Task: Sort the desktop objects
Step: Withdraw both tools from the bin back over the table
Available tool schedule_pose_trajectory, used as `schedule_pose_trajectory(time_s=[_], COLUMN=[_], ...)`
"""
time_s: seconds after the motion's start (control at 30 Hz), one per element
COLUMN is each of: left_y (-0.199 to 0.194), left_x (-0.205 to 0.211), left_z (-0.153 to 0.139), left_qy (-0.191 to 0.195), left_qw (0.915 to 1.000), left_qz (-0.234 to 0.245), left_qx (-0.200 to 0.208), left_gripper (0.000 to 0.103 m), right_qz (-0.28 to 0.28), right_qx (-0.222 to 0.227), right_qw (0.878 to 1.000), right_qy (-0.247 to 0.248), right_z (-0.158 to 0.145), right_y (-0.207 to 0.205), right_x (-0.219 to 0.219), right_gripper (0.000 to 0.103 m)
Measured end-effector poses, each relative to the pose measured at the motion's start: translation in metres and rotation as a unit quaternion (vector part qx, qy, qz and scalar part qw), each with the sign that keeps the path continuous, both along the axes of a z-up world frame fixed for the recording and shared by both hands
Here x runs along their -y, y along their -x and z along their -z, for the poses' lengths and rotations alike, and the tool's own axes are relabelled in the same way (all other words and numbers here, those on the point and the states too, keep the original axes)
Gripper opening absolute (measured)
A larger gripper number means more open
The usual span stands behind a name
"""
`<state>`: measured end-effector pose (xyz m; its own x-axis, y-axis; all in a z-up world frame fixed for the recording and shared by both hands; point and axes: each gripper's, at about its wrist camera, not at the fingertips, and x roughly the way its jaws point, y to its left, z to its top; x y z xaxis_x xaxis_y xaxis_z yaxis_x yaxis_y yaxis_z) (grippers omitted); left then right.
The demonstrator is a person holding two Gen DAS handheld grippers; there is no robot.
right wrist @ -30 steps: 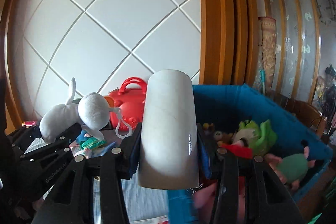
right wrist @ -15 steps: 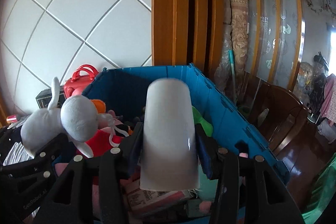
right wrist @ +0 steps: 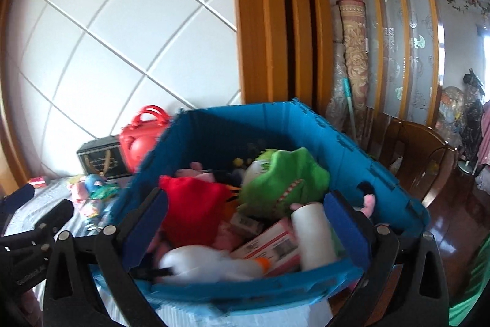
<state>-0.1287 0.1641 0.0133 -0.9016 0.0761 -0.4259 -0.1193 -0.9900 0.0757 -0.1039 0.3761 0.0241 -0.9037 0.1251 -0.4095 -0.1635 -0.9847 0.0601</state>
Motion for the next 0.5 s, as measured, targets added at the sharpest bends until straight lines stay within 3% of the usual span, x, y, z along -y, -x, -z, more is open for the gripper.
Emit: schedule_pose_trajectory(time_s=[0.17, 0.4, 0.5], left_y=[-0.041, -0.083, -0.098], left_x=[0.051, 0.101, 0.112], left_z=[-0.002, 0.001, 0.003], left_qy=[-0.006, -0.031, -0.025], left_qw=[0.9991, 0.9977, 0.9971], left_qz=[-0.04, -0.057, -0.069], left_qx=[-0.01, 0.018, 0.02], left_gripper=[0.101, 0.101, 0.101], right_qz=[-0.051, -0.094, -0.096], right_qx=[0.001, 0.023, 0.027], right_qw=[0.999, 0.995, 0.995], right_qy=[-0.001, -0.016, -0.016], right_z=[-0.005, 0.001, 0.004], right_y=[-0.035, -0.077, -0.09], right_x=[0.057, 0.121, 0.133], right_gripper=[0.103, 0.103, 0.103])
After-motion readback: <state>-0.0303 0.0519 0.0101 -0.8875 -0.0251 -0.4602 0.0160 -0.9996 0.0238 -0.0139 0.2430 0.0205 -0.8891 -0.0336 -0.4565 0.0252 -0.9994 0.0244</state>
